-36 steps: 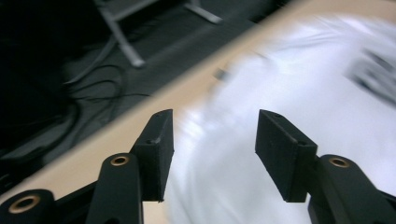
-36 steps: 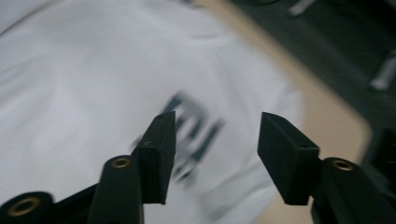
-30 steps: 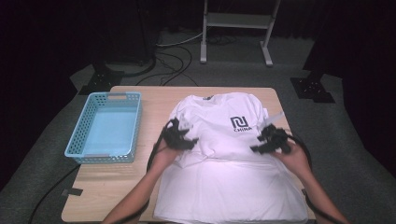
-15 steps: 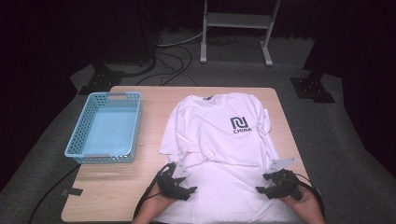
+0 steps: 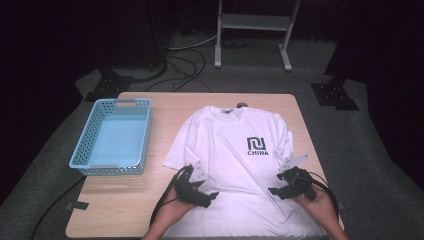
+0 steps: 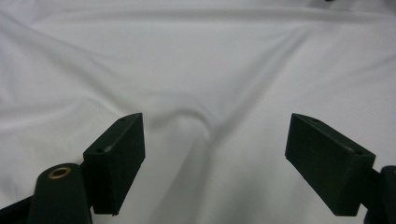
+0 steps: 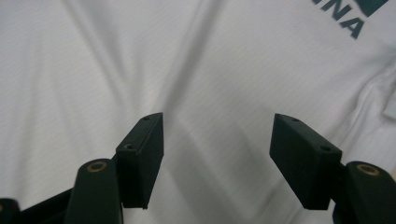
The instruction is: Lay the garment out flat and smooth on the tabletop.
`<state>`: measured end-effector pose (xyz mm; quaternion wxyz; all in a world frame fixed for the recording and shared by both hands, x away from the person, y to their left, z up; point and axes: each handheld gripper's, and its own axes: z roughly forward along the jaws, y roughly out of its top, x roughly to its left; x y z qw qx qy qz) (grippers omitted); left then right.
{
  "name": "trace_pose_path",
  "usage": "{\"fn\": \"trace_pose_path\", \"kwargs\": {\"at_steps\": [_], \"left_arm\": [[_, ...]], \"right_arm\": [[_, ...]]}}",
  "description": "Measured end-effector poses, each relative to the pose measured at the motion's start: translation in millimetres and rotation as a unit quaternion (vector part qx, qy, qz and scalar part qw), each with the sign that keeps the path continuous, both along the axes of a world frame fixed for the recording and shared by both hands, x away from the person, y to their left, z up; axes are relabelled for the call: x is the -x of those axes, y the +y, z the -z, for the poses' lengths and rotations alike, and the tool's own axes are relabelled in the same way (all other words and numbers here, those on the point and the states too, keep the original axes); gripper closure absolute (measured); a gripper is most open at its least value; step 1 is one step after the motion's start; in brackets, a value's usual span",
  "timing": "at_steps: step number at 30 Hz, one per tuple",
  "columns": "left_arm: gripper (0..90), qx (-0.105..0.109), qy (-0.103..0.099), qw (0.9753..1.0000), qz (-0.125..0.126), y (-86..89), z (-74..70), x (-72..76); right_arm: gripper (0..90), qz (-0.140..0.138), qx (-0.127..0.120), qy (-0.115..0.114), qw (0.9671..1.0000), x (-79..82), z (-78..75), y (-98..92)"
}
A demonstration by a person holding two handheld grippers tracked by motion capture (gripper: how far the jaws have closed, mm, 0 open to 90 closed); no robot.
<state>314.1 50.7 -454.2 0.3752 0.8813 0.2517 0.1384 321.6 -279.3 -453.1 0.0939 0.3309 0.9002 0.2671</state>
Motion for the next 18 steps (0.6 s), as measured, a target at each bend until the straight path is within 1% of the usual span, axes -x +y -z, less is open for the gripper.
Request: {"fn": "trace_pose_path", "kwargs": {"at_steps": [1,2,4,5,6,7,8,10,11,12,13,14,15,16,17,18], "left_arm": [[18.1,-0.009,0.001,1.0,-0.001,-3.8,2.4,-8.4],[18.1,-0.019,0.003,0.9998,0.0,-6.5,5.5,-15.3],[18.0,-0.046,0.015,0.9988,0.002,-8.5,12.8,-24.3],[15.6,-0.032,0.03,0.999,-0.004,-4.2,18.6,-26.1],[15.6,-0.032,0.03,0.999,-0.004,-4.2,18.6,-26.1],[15.6,-0.031,0.031,0.999,-0.006,-0.4,18.8,-24.7],[15.6,-0.027,0.039,0.9988,-0.009,3.8,19.1,-21.9],[15.6,-0.025,0.041,0.9987,-0.013,15.6,19.5,-10.8],[15.6,-0.024,0.042,0.9987,-0.016,22.8,19.5,-3.1],[15.5,-0.023,0.045,0.9985,-0.018,29.2,19.3,4.8],[15.5,-0.025,0.048,0.9984,-0.017,34.0,18.6,11.0],[15.5,-0.027,0.051,0.9982,-0.017,37.2,17.6,14.9],[15.5,-0.028,0.048,0.9983,-0.016,38.5,16.4,16.6],[14.5,-0.027,0.039,0.9988,-0.015,38.1,15.1,16.8],[14.5,-0.027,0.03,0.9991,-0.012,36.4,13.8,15.1],[12.6,-0.028,0.023,0.9993,-0.01,30.8,10.4,8.7]], "right_arm": [[34.4,0.002,0.004,0.005,1.0,-4.4,3.6,2.1],[33.3,-0.001,0.013,0.006,0.9999,-6.7,6.7,3.8],[33.8,-0.003,0.006,0.001,1.0,-5.0,8.8,4.7],[34.1,-0.008,0.002,-0.002,1.0,1.0,9.3,4.9],[34.1,-0.008,0.002,-0.002,1.0,1.0,9.3,4.9],[33.8,-0.012,-0.002,-0.004,0.9999,4.9,9.9,5.1],[34.0,-0.017,-0.003,-0.004,0.9998,9.5,10.1,5.4],[33.9,-0.038,-0.001,-0.001,0.9993,19.6,9.8,7.2],[34.0,-0.055,0.002,0.008,0.9985,24.7,8.6,8.2],[39.0,-0.086,-0.002,0.021,0.9961,30.4,3.1,3.7],[39.0,-0.086,-0.002,0.021,0.9961,30.4,3.1,3.7],[39.2,-0.072,-0.017,0.003,0.9972,29.2,-1.8,-4.9],[43.2,-0.024,-0.052,-0.01,0.9983,11.2,-11.7,-30.8],[48.5,0.006,-0.052,-0.023,0.9984,-0.7,-15.0,-44.2],[48.5,0.006,-0.052,-0.023,0.9984,-0.7,-15.0,-44.2],[57.9,0.058,-0.029,-0.033,0.9973,-27.1,-14.9,-70.3]]}}
